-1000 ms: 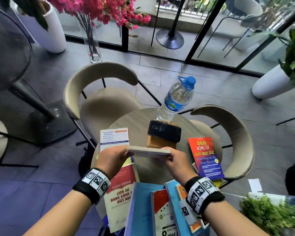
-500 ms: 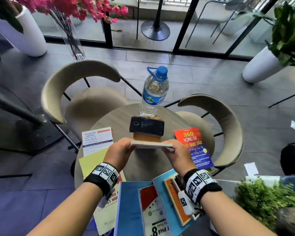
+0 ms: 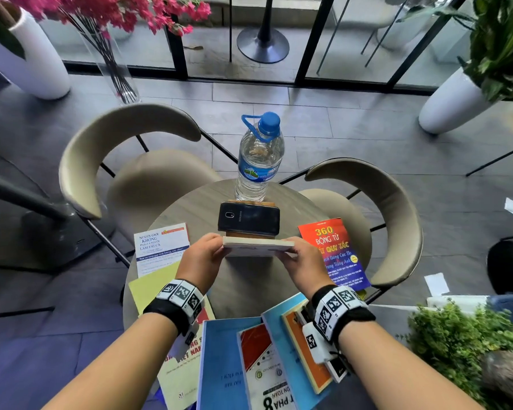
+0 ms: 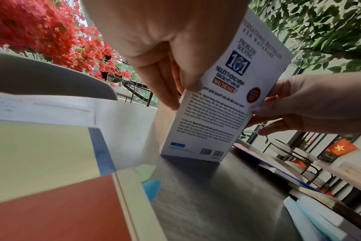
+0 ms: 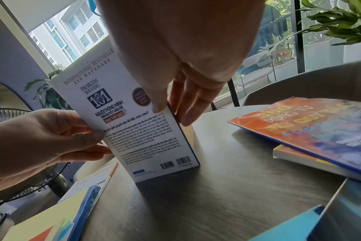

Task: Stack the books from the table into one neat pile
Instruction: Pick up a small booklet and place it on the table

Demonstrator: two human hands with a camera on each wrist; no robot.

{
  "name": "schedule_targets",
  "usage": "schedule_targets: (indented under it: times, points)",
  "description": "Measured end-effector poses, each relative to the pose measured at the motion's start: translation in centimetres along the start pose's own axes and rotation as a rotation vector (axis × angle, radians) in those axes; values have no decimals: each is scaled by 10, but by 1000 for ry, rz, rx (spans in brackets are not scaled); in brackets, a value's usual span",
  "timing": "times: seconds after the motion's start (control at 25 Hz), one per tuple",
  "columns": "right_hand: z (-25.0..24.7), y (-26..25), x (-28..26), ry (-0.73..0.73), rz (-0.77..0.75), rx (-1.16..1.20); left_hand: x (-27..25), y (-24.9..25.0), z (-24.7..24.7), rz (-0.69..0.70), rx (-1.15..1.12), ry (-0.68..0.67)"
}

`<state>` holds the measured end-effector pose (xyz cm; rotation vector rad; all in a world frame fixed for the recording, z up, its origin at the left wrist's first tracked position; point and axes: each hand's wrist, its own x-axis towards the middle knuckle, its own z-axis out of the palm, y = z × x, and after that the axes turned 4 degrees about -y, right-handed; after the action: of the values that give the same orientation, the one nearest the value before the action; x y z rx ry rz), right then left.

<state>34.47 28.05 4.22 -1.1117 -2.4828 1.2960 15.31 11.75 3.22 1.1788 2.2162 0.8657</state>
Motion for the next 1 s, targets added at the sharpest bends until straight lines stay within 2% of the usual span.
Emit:
schedule_targets:
  times: [0.28,0.52,0.72,1.0]
  points:
    - [1,-1,4,-15,107,78,2,-8,4,2,-35,13]
    - [2,-12,2,-6,191,111,-3,-8,6,-170,-142,16]
    - [9,-9,4,7,262,111,-2,-9,7,-209,-150,12]
    - [10,-9,3,22,242,196,1,-7,10,-248,-169,20]
